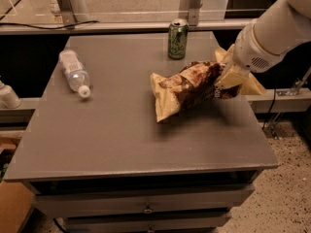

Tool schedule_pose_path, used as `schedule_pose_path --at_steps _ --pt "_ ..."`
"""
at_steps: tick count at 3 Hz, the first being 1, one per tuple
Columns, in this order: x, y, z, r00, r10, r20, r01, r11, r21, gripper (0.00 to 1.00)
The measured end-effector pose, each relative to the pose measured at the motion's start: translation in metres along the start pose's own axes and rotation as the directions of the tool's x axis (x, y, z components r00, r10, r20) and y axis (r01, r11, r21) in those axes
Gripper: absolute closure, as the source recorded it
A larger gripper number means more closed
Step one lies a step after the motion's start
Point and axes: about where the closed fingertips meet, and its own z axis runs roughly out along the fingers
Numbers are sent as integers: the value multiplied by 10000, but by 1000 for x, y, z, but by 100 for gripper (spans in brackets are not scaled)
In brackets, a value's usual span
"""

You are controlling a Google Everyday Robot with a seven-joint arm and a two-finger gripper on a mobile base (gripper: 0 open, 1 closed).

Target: Move brown chip bag near green can

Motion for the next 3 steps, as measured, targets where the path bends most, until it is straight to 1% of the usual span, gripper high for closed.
schedule_pose_path --at_steps 1,2,3 --pt "4 -35 20 9985 -535 75 534 9985 139 100" --pt "8 -71 35 9943 -1058 114 1055 9941 247 100" --pt "9 -103 42 9900 -1396 191 1388 9896 383 100"
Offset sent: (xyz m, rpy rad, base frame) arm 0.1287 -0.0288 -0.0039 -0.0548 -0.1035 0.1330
